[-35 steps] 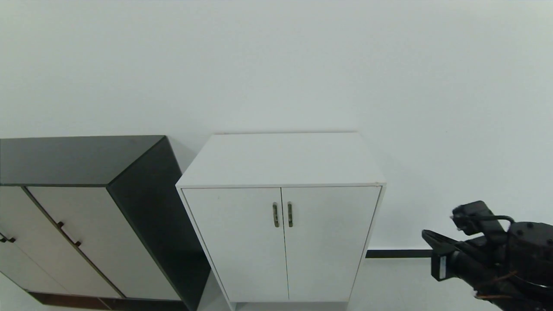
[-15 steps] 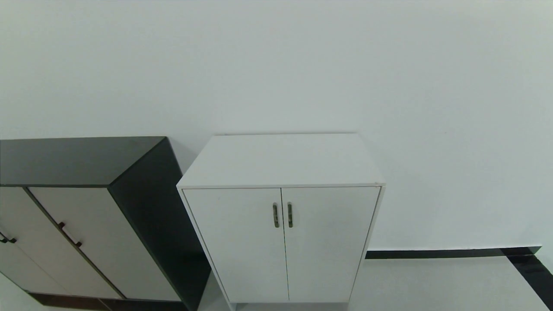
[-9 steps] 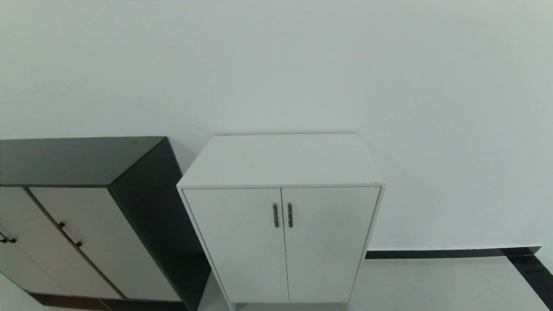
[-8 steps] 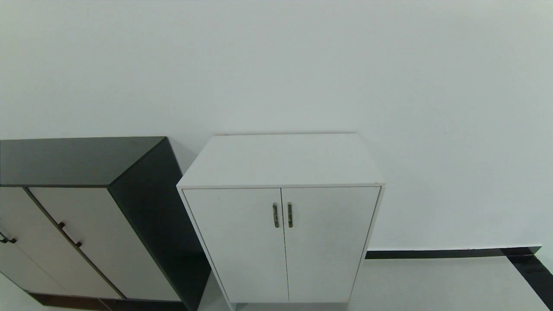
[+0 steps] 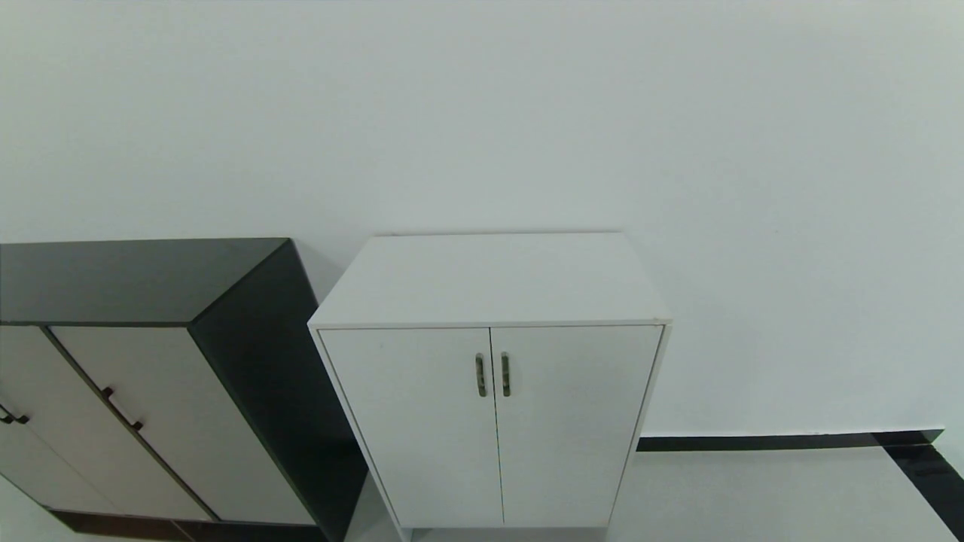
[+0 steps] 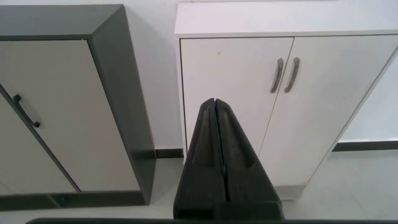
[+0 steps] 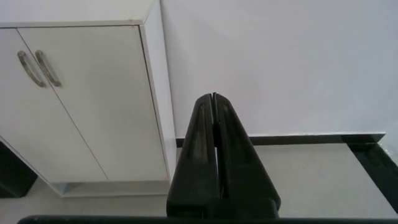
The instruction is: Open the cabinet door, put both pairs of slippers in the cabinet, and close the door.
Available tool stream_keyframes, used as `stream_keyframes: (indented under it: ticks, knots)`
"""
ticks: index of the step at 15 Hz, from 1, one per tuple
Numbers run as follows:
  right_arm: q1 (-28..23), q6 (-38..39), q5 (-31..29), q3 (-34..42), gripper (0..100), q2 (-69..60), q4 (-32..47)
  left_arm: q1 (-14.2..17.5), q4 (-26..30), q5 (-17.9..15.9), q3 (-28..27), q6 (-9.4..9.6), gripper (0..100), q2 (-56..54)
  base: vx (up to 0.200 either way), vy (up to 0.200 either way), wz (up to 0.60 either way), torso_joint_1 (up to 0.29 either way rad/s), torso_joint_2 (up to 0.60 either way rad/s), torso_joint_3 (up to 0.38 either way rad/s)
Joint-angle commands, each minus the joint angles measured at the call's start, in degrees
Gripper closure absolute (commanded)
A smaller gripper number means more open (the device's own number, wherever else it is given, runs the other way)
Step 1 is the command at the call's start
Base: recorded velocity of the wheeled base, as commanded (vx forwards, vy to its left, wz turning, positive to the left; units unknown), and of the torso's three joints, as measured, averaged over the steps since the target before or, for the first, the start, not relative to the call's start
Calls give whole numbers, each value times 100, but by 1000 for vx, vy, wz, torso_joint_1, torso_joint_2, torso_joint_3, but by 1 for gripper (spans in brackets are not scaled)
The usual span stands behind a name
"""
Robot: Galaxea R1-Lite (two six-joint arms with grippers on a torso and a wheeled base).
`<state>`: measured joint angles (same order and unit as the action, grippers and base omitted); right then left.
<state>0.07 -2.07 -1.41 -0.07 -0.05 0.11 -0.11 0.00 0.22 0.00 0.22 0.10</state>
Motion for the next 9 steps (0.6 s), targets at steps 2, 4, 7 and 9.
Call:
stream_keyframes:
  ticks: [2, 4, 7, 9]
  knots:
    - [1, 40, 10, 7, 100, 5, 7, 2, 0, 4, 0, 4, 100, -1, 0, 0, 0, 0, 0, 0]
    - [1, 58, 10, 7, 100, 5, 7, 2, 0, 4, 0, 4, 100, -1, 0, 0, 0, 0, 0, 0]
    - [-7, 58, 18, 7, 100, 5, 7, 2, 0, 4, 0, 4, 100, -1, 0, 0, 0, 0, 0, 0]
    - [1, 58, 18, 7, 100, 5, 7, 2, 0, 4, 0, 4, 100, -1, 0, 0, 0, 0, 0, 0]
